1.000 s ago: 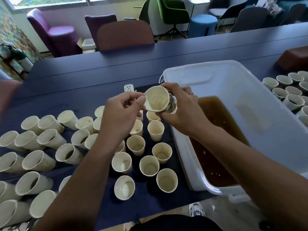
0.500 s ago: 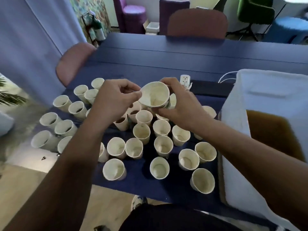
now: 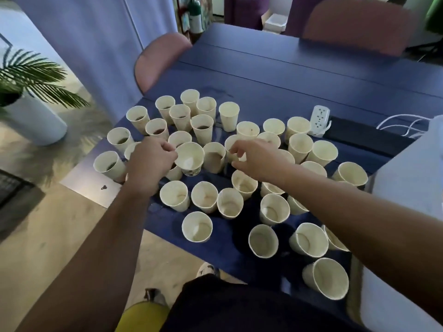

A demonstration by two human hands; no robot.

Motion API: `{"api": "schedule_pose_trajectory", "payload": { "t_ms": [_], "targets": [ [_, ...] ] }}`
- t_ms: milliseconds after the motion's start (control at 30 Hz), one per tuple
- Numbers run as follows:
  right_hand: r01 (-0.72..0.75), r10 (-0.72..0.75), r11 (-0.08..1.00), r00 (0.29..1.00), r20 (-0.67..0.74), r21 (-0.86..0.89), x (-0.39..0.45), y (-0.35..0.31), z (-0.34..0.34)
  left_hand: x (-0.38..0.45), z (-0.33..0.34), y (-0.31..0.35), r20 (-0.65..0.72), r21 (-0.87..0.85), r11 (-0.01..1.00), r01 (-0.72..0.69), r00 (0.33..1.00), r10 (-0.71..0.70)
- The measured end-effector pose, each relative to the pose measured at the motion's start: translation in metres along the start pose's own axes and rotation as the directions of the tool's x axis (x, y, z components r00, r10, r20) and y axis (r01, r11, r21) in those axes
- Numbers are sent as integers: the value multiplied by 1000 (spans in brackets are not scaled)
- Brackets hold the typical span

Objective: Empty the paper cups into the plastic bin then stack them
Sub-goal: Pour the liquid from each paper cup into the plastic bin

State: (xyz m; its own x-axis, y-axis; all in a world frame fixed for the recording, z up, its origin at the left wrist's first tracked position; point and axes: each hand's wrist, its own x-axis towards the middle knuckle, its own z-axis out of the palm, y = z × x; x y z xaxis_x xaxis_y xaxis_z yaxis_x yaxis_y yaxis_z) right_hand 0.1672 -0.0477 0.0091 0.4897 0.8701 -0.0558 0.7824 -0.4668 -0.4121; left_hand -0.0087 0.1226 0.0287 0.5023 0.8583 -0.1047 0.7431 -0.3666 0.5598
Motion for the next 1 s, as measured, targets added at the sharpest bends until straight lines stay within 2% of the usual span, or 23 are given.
{"api": "schedule_pose_trajectory", "payload": {
  "t_ms": [100, 267, 400, 500, 667, 1000],
  "targets": [
    [-9, 6, 993, 1000, -25, -113, 25, -4, 22, 3, 12, -11, 8, 28, 999, 43, 999, -43],
    [10, 18, 944, 997, 79, -331, 48, -13, 48, 9, 29, -19, 20, 84, 996, 31, 999, -33],
    [28, 34, 914, 989, 145, -406, 53, -21, 53, 15, 38, -27, 87, 134, 991, 28, 995, -40],
    [51, 17, 898, 989, 149, -437, 58, -25, 56, 17, 42, -34, 128, 184, 983, 19, 991, -43],
    [67, -4, 896, 990, 143, -439, 65, -25, 64, 14, 39, -37, 87, 192, 981, 1, 996, -18],
    [142, -115, 883, 990, 85, -448, 58, -21, 50, 5, 36, -30, 30, 119, 993, 24, 999, -28]
  ]
}}
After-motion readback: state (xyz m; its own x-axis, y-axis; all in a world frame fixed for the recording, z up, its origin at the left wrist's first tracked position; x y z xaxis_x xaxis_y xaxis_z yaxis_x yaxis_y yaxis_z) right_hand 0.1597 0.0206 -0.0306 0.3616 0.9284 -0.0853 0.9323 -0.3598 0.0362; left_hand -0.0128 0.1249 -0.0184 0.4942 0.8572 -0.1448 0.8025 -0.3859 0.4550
